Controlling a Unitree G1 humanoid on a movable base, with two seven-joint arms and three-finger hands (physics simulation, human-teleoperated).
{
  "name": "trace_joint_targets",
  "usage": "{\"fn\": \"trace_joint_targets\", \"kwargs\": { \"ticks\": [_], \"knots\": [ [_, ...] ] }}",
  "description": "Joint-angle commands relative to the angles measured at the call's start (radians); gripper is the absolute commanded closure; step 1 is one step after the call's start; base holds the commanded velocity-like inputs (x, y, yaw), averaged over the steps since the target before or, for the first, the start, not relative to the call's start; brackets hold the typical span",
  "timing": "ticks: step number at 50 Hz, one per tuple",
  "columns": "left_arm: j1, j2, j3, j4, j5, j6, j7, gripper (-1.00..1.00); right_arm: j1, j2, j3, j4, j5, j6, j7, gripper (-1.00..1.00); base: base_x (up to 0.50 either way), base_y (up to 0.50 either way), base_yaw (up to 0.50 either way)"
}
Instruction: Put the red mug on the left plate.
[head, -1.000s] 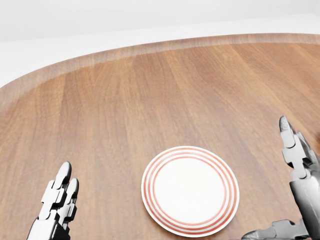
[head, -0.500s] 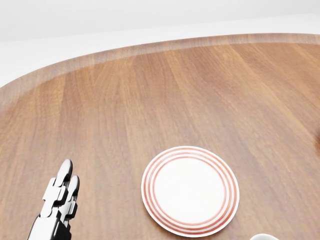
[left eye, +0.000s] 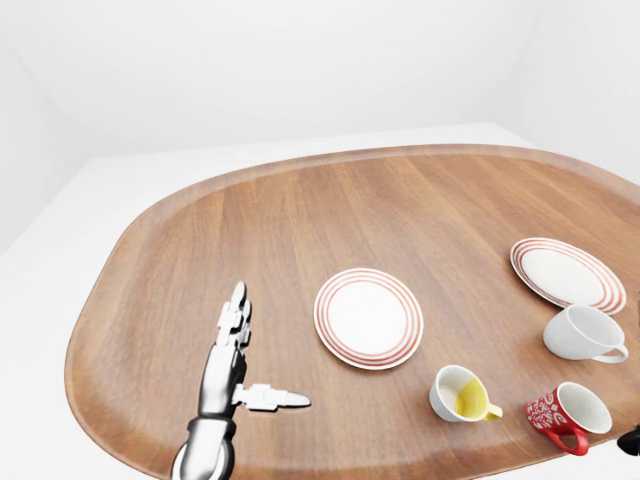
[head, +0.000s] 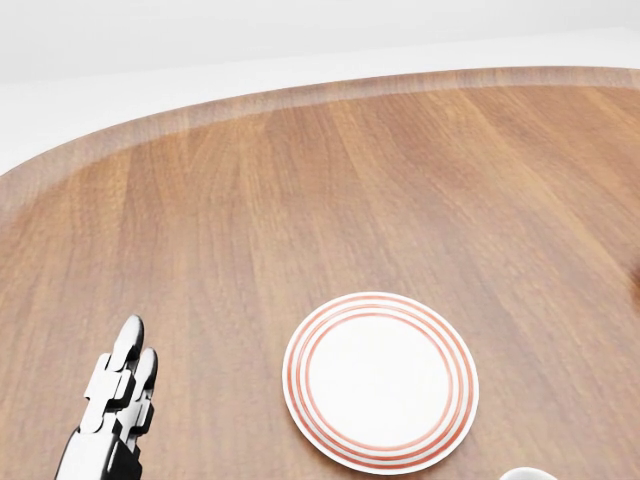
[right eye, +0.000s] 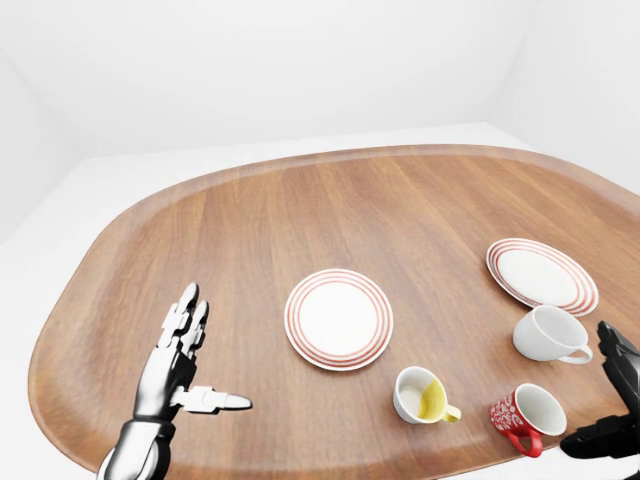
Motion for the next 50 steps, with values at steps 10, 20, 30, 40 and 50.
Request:
{"fn": "trace_joint_targets", "kwargs": {
  "ticks": [10,20,30,40,50],
  "knots": [
    [0.003,0.003,-0.004,-0.001,0.002,0.0,0.006,-1.0,0.002,-0.079,0.005,0.178,0.033,0.0,0.0,-1.0,0.0,0.0,0.0],
    [0.002,0.003,-0.006,0.001,0.005,0.0,0.007,-1.0,-0.018,-0.1,0.039,0.241,0.048,0.0,0.0,-1.0,0.0,0.0,0.0],
    [-0.004,0.003,-0.004,0.003,0.003,0.0,0.007,-1.0,-0.084,-0.138,0.124,0.333,0.066,0.0,0.0,-1.0,0.0,0.0,0.0],
    [-0.007,0.002,-0.007,0.002,0.01,0.0,0.009,-1.0,-0.116,-0.196,0.213,0.491,0.135,0.0,0.0,-1.0,0.0,0.0,0.0],
    [-0.015,0.003,-0.014,0.003,0.013,0.0,0.014,-1.0,-0.129,-0.21,0.246,0.531,0.174,0.0,0.0,-1.0,0.0,0.0,0.0]
  ]
}}
